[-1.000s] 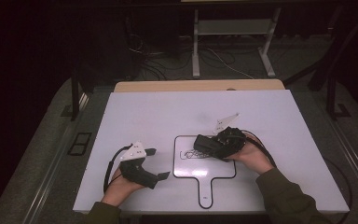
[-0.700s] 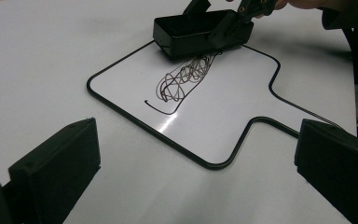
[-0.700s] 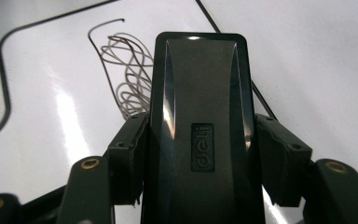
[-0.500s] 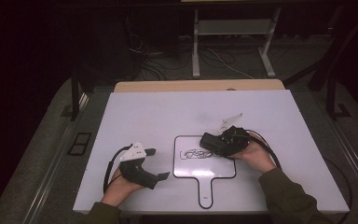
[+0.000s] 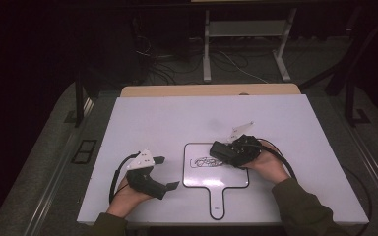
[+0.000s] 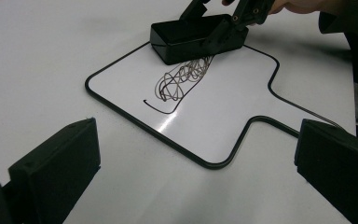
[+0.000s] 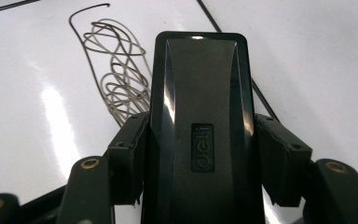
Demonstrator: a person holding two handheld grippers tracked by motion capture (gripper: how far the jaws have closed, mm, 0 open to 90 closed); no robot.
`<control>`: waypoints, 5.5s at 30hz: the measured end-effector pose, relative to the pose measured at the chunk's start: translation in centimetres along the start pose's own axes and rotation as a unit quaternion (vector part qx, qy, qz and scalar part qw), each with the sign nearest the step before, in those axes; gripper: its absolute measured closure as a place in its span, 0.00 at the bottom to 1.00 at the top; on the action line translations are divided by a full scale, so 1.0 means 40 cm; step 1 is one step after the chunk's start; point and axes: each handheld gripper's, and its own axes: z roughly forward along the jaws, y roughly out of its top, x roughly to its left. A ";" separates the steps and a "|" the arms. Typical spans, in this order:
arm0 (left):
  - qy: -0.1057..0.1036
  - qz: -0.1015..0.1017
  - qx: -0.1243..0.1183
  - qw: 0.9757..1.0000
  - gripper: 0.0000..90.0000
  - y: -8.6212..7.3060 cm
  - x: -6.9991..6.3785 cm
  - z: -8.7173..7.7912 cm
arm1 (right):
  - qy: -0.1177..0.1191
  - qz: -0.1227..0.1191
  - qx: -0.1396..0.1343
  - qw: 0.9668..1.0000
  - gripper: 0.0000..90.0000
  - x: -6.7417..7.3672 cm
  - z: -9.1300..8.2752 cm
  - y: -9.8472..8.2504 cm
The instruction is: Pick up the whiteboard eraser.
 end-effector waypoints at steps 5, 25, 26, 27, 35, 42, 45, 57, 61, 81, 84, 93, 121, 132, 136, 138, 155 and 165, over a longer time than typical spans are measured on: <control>0.000 0.001 0.000 1.000 0.00 0.000 0.000 0.000 | 0.002 -0.014 0.003 1.000 0.43 0.020 0.004 0.009; -0.001 0.002 0.000 1.000 0.00 0.000 -0.001 0.000 | 0.001 -0.011 0.012 1.000 0.43 0.025 0.003 0.013; -0.001 0.002 0.000 1.000 0.00 0.000 -0.001 0.000 | -0.001 -0.006 0.013 1.000 0.43 0.019 0.001 0.010; -0.001 0.002 0.000 1.000 0.00 0.000 -0.001 0.001 | -0.003 -0.003 0.012 1.000 0.43 0.012 -0.001 0.007; 0.000 0.002 -0.001 1.000 0.00 0.000 -0.002 0.000 | -0.024 0.024 0.014 0.999 0.43 -0.023 -0.014 -0.013; -0.001 0.002 -0.001 1.000 0.00 0.000 -0.001 0.000 | -0.040 0.035 0.018 0.998 0.43 -0.048 -0.026 -0.030; -0.001 0.002 0.001 1.000 0.00 0.000 -0.001 0.001 | -0.043 0.026 0.023 0.998 0.43 -0.038 -0.026 -0.025; 0.000 0.002 0.000 1.000 0.00 0.000 -0.001 0.000 | -0.010 -0.009 0.027 1.000 0.43 0.028 -0.012 0.003; -0.001 0.002 -0.001 1.000 0.00 0.000 -0.001 -0.001 | -0.015 -0.011 0.031 0.999 0.43 0.033 -0.010 0.007; -0.003 0.001 0.003 1.000 0.00 0.000 -0.002 0.003 | -0.040 0.013 0.035 0.998 0.43 -0.002 -0.018 -0.007; -0.003 0.001 0.003 1.000 0.00 0.000 -0.002 0.004 | -0.032 0.002 0.035 0.999 0.43 0.019 -0.010 0.005; -0.002 0.001 0.003 1.000 0.00 -0.001 -0.002 0.003 | -0.030 -0.004 0.036 0.999 0.43 0.028 0.003 0.024; -0.002 0.001 0.003 1.000 0.00 -0.002 -0.002 0.002 | -0.009 -0.040 0.037 0.998 0.43 0.051 0.071 0.121; -0.002 0.003 0.006 1.000 0.00 -0.002 -0.002 0.003 | -0.020 -0.025 0.043 0.999 0.43 0.023 0.054 0.098; -0.002 0.003 0.004 1.000 0.00 -0.002 -0.003 0.004 | -0.012 -0.041 0.043 0.998 0.43 0.054 0.062 0.112; -0.003 0.003 0.004 1.000 0.00 -0.002 -0.003 0.003 | -0.011 -0.059 0.042 0.997 0.43 0.068 0.066 0.118; -0.002 0.003 0.005 1.000 0.00 -0.002 -0.003 0.002 | 0.011 -0.085 0.045 0.995 0.43 0.114 0.075 0.136; -0.002 0.002 0.005 1.000 0.00 -0.002 -0.002 0.001 | -0.010 -0.024 0.046 0.999 0.43 0.040 0.055 0.102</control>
